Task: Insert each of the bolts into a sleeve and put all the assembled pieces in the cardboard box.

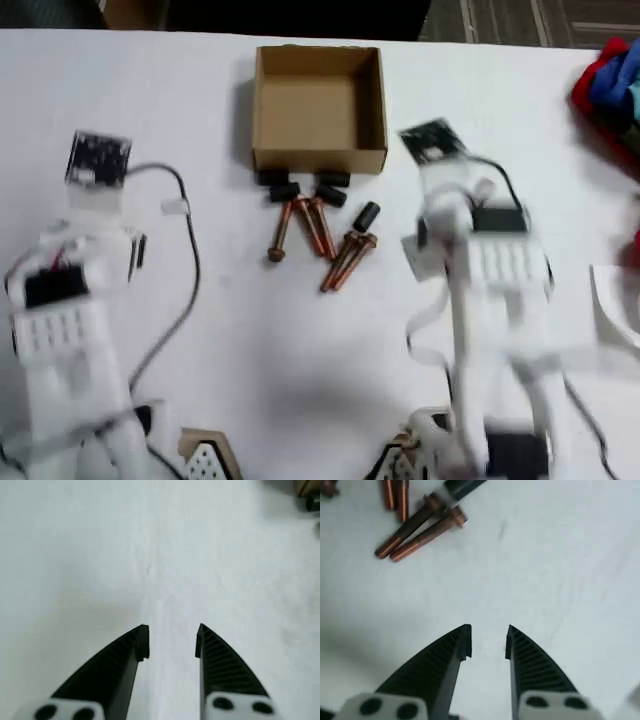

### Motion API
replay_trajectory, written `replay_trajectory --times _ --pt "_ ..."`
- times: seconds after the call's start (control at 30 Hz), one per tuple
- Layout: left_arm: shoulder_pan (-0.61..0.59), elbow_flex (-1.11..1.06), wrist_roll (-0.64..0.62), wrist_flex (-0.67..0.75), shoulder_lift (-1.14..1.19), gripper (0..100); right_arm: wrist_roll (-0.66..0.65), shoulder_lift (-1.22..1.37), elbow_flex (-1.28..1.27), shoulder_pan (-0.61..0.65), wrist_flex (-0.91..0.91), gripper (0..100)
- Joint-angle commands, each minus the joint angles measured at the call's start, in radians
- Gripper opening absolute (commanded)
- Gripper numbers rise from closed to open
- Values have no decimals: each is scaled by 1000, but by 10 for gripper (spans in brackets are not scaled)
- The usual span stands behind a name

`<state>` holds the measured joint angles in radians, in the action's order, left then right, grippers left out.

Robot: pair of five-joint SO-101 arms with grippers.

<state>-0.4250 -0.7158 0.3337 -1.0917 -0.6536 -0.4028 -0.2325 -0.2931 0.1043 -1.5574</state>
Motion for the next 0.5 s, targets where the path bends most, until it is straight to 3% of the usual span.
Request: replay_trajectory --times 0.0,0.1,0.23,0.47 --pt "8 209 -60 -83 252 177 -6 438 334 94 -214 112" --pt "15 274 -78 -94 361 176 0 605 480 124 -209 111" --pt "40 265 -80 -51 422 174 132 725 660 154 -205 112" --pt "124 113 -207 189 434 174 364 937 887 206 -166 112"
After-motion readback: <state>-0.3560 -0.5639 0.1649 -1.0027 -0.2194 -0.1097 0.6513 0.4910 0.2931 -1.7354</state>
